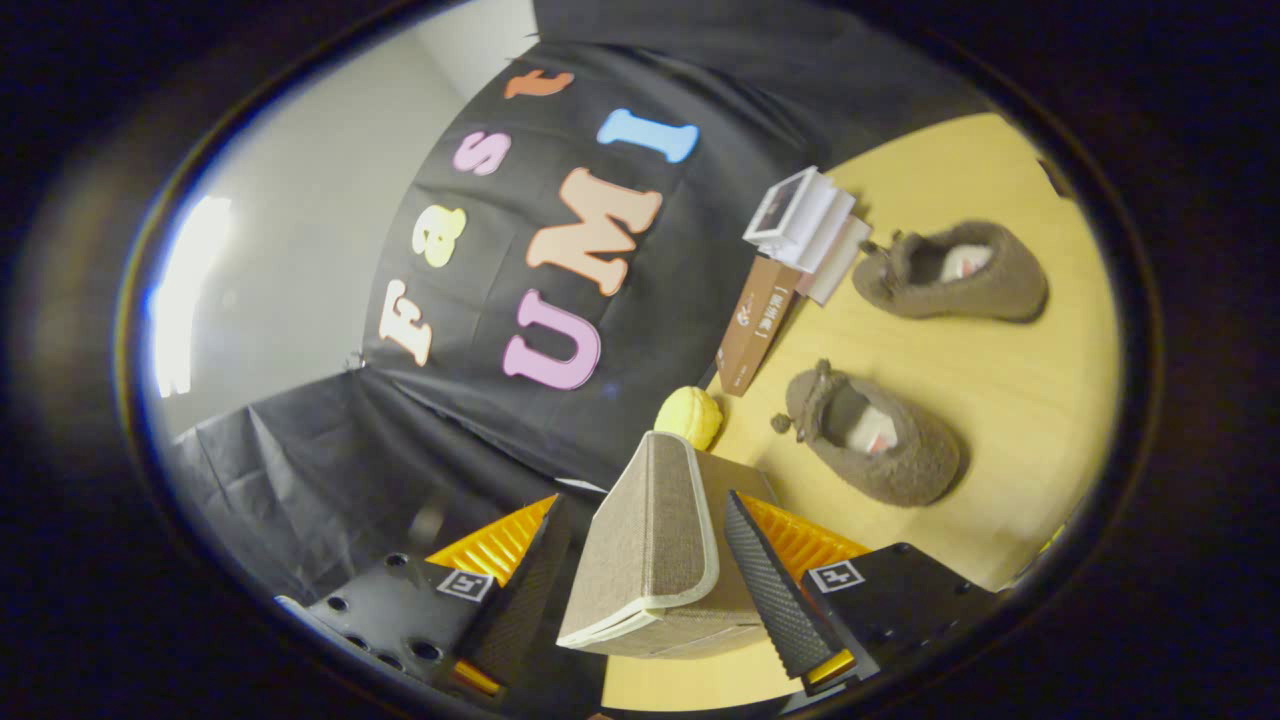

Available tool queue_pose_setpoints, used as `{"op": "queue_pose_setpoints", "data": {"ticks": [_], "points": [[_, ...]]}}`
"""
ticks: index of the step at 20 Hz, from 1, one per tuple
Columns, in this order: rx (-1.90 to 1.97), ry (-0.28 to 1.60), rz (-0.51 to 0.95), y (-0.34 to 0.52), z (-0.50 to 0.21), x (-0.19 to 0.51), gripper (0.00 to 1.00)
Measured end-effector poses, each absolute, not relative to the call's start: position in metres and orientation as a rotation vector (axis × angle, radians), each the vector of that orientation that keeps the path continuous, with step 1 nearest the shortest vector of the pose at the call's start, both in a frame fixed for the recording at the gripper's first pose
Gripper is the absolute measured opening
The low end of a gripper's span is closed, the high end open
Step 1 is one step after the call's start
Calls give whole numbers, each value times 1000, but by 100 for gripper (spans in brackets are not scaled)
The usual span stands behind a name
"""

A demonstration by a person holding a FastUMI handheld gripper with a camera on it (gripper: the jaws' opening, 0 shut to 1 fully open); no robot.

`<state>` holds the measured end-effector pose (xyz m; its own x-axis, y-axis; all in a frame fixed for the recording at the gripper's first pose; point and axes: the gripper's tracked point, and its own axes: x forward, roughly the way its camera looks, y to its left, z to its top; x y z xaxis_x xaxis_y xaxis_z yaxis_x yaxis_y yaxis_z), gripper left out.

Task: Open the storage box then place both shoes into the box .Put the left shoe in first, then the right shoe, with the right side of both shoes facing outward in a uniform manner.

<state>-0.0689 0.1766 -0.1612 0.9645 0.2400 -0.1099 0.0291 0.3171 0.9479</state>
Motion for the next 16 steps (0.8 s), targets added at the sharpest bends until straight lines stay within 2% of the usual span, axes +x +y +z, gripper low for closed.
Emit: {"op": "queue_pose_setpoints", "data": {"ticks": [8, 12, 16], "points": [[1604, 320, 39, 213, -223, -64, 98], [1675, 329, 57, 236, -221, -58, 84], [1788, 233, 91, 228, -201, -49, 69]]}}
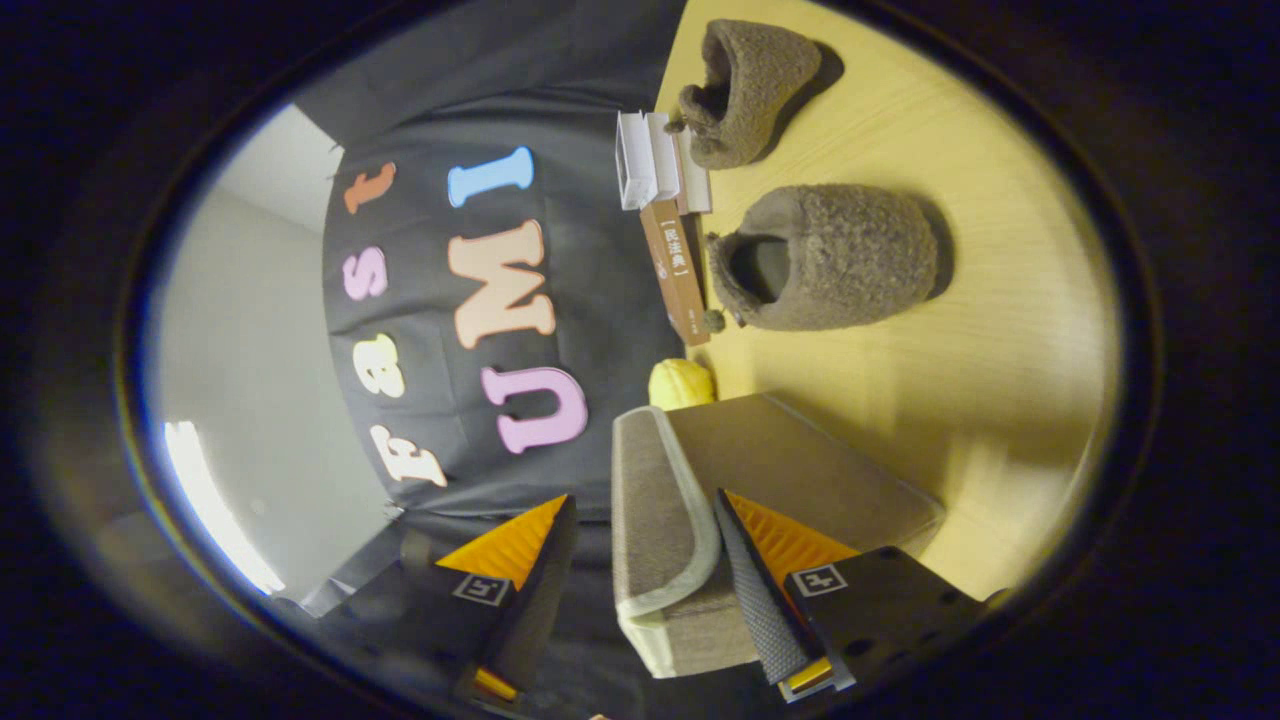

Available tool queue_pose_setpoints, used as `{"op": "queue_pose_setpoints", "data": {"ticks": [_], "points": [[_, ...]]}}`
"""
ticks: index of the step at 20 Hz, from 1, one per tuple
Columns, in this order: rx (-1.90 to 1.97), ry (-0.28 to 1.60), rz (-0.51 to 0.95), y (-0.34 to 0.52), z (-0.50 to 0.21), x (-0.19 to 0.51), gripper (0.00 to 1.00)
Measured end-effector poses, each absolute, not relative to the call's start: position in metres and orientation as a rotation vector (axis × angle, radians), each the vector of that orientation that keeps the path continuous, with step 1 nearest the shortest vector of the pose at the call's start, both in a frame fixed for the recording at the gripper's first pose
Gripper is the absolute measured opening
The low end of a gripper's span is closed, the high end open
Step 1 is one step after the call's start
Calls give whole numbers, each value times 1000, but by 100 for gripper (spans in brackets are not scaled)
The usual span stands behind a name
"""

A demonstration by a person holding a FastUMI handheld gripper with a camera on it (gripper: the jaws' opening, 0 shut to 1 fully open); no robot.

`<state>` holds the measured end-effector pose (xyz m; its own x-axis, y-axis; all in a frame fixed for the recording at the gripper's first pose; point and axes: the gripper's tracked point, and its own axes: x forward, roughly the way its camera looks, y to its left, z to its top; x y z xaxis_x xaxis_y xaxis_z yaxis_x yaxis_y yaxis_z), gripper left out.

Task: Open the storage box then place both shoes into the box .Put the left shoe in first, then the right shoe, with the right side of both shoes facing outward in a uniform manner.

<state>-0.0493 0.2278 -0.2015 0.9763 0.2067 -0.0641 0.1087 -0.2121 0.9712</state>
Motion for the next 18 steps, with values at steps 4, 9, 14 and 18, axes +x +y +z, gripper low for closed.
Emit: {"op": "queue_pose_setpoints", "data": {"ticks": [4, 9, 14, 18], "points": [[1807, 208, 95, 229, -198, -46, 54], [1811, 120, 48, 200, -200, -47, 23], [1690, 176, 69, 208, -205, -52, 4], [1593, 167, 141, 213, -168, -52, 4]]}}
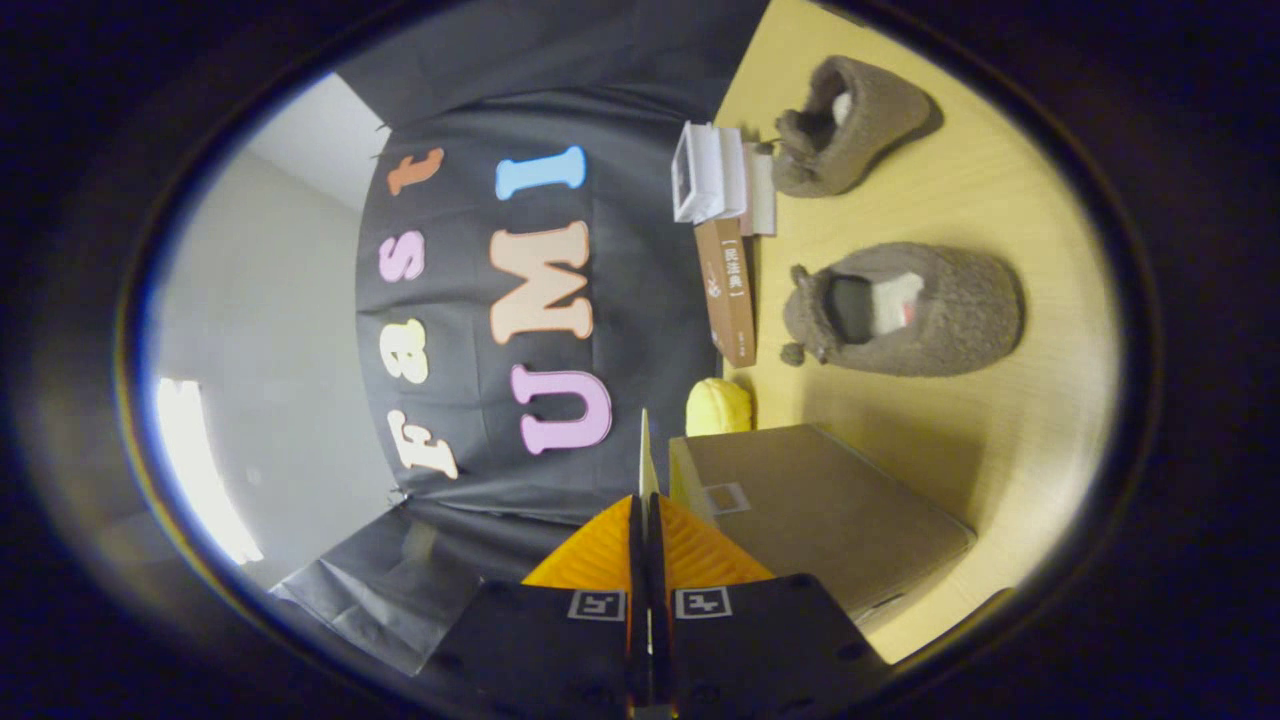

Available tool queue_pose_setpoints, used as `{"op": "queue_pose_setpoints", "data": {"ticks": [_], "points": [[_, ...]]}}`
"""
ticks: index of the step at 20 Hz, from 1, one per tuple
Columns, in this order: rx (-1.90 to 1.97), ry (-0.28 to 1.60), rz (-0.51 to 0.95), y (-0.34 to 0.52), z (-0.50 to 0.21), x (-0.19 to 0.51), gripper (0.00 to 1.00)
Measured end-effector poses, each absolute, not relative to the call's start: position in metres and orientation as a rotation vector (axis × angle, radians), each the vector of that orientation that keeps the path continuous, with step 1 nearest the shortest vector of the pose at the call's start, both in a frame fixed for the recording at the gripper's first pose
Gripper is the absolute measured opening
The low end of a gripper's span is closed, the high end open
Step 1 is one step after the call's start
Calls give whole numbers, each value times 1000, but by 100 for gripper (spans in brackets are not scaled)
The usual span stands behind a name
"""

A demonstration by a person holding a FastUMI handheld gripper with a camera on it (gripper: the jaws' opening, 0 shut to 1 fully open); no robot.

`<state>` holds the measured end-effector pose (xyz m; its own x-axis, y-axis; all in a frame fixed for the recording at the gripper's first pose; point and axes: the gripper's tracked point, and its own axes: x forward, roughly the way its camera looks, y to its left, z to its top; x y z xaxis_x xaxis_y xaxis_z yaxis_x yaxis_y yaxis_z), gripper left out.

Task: Open the storage box then place both shoes into the box .Put the left shoe in first, then the right shoe, with the right side of both shoes facing outward in a uniform manner.

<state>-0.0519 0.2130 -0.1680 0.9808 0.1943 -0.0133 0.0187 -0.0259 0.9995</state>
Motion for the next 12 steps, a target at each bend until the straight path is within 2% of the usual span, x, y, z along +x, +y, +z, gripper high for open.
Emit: {"op": "queue_pose_setpoints", "data": {"ticks": [12], "points": [[1381, 140, 311, 258, -68, -50, 6]]}}
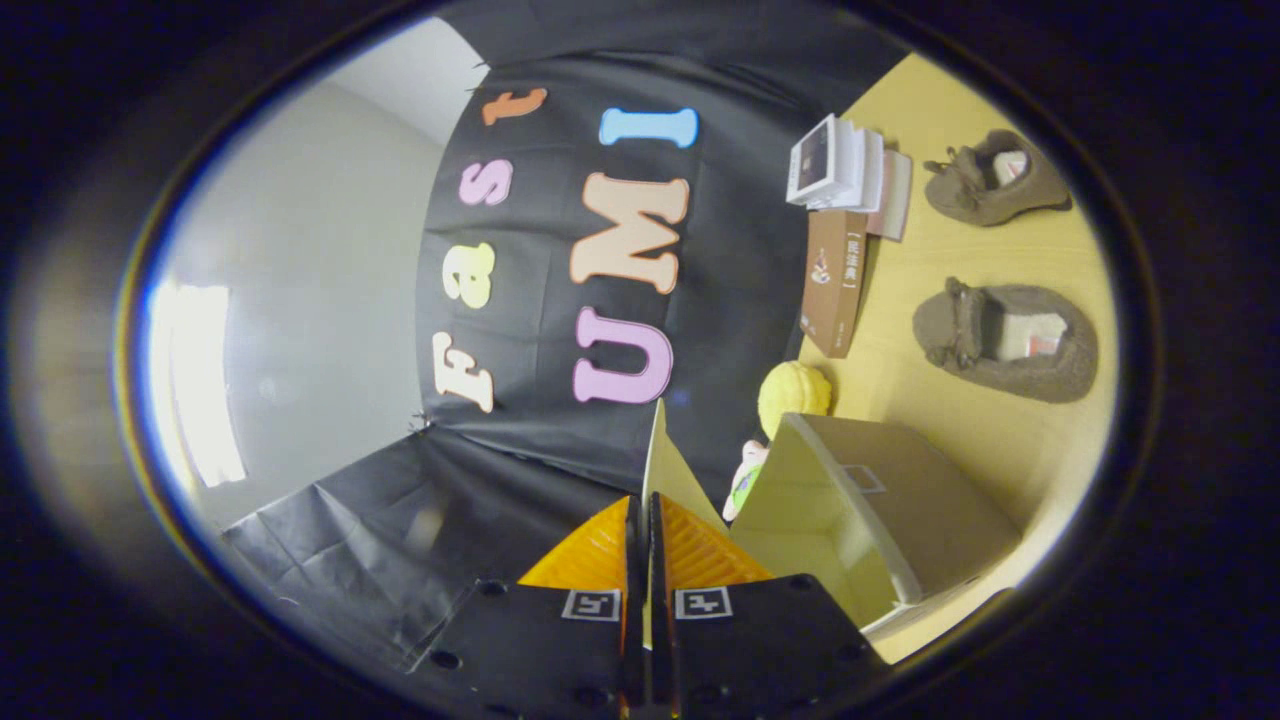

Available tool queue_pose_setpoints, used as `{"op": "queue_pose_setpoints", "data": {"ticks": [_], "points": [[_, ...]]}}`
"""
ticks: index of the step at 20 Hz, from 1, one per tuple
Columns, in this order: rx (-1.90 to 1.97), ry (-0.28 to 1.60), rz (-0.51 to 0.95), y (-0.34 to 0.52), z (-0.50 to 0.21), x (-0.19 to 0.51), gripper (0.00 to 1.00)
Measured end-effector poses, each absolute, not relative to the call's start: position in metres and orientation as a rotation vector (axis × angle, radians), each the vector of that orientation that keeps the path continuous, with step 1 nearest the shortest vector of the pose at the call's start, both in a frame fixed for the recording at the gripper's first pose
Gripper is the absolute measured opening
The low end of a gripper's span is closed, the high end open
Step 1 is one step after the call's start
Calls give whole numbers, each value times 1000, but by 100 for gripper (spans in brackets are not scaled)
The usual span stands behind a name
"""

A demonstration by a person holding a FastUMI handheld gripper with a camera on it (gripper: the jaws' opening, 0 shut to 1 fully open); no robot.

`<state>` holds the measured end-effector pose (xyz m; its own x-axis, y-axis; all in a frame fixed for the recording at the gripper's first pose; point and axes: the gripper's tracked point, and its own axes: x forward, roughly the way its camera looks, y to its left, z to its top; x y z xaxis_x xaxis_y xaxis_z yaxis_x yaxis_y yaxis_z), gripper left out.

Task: Open the storage box then place both shoes into the box .Put the left shoe in first, then the right shoe, with the right side of both shoes facing outward in a uniform manner.

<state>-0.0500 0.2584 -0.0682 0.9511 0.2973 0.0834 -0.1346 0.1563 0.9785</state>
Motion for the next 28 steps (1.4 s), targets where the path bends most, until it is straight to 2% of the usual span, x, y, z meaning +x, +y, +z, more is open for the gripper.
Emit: {"op": "queue_pose_setpoints", "data": {"ticks": [6, 14, 20, 25, 27, 28], "points": [[1259, 159, 386, 307, -23, -55, 6], [1175, 224, 521, 417, 12, -60, 7], [1142, 340, 597, 511, -10, -74, 8], [977, 481, 627, 586, -68, -89, 13], [918, 514, 627, 600, -89, -92, 12], [898, 522, 620, 604, -98, -91, 25]]}}
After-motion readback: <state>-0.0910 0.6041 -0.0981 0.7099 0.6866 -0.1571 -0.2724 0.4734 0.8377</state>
